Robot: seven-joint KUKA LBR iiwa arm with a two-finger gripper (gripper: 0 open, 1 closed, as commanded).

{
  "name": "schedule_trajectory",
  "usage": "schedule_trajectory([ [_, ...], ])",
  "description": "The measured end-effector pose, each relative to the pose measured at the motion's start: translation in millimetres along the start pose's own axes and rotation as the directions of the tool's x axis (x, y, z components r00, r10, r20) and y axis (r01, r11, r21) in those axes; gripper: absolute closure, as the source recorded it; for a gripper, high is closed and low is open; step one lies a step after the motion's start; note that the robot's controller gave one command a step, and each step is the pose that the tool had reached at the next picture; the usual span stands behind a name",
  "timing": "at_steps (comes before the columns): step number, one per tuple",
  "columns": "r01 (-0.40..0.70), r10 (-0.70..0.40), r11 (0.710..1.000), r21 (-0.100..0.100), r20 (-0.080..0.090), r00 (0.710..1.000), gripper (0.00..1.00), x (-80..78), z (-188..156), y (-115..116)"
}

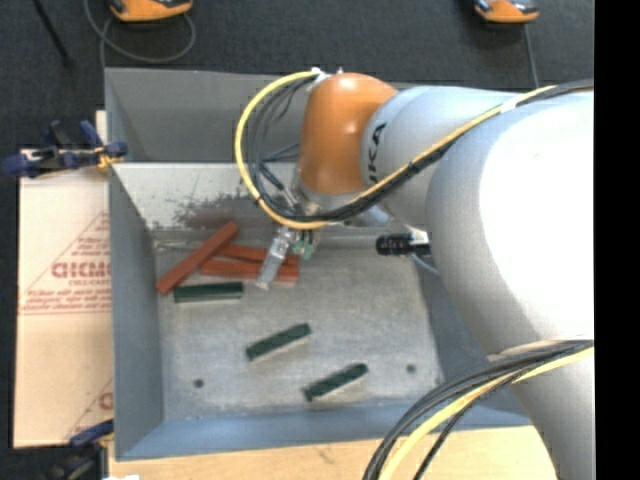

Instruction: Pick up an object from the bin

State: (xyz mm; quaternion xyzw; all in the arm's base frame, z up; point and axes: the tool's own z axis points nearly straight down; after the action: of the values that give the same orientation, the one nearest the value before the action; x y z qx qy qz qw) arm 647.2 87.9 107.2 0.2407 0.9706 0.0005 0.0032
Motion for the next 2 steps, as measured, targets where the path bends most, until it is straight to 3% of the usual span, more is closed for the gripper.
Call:
schedule_trajectory([
  [1,0.127,-0.127,0.992,0.017,-0.017,0.992,0.00,21.9,35,55],
  [2,0.499,-0.499,0.866,0.000,-0.001,0.866,0.00,37.0,35,76],
])
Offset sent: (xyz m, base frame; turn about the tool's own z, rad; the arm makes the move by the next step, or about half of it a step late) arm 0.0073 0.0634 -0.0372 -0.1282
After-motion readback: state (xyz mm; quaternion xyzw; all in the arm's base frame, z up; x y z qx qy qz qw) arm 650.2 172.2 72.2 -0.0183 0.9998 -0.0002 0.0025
